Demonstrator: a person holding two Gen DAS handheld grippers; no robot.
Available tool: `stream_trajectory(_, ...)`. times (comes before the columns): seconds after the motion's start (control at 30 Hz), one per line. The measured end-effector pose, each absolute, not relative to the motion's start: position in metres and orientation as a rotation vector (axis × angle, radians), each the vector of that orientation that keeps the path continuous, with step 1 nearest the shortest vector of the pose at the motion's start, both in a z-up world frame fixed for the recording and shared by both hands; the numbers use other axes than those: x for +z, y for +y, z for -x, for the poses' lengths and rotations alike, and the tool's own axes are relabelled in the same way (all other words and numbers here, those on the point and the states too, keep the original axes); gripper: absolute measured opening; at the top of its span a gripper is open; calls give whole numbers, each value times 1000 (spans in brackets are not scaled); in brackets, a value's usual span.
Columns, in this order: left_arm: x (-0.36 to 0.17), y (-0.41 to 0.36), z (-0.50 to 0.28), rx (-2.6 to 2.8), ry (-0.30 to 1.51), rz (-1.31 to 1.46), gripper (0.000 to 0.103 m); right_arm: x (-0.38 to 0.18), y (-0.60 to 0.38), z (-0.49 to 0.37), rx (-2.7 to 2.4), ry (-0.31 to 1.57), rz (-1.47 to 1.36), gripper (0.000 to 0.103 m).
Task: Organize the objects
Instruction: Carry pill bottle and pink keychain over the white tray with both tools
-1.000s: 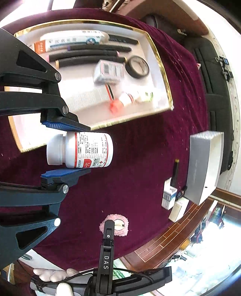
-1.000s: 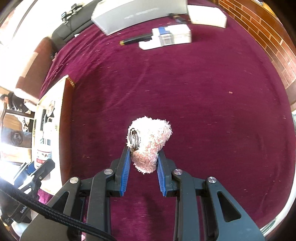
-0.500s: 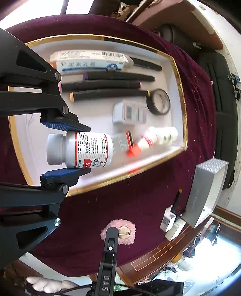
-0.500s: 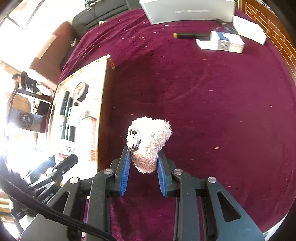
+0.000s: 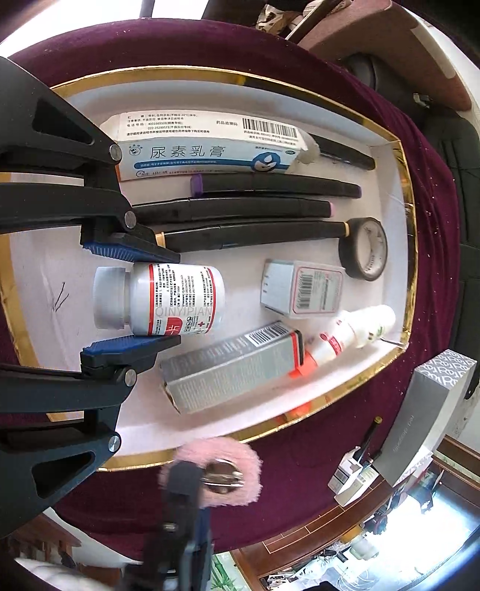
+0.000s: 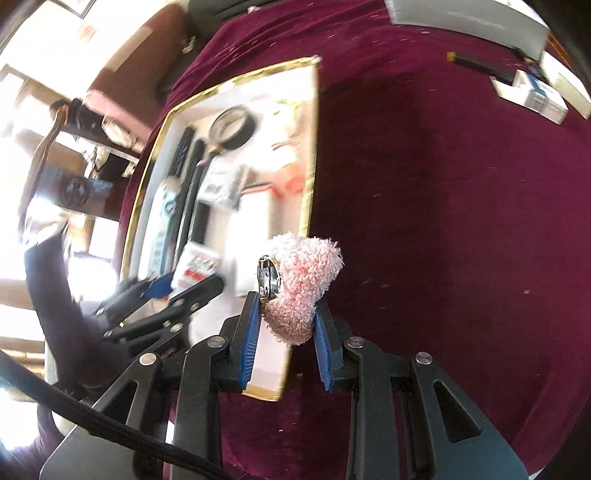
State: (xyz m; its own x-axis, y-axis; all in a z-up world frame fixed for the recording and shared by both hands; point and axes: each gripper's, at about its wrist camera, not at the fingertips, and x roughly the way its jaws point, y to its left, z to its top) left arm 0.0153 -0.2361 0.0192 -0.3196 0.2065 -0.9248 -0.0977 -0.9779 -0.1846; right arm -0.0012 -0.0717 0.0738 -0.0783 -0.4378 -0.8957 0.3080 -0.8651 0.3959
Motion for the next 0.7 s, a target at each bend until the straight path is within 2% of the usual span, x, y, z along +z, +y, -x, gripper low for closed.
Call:
stream_trajectory(0.33,17,-241,-7,2402,-154,1686,30,63,-122,-27,-1872,98,-1687,25)
stream_trajectory(0.7,18,-240,5,2407,-147,1662,30,37,-132,-36,-1847,208,-1733,25)
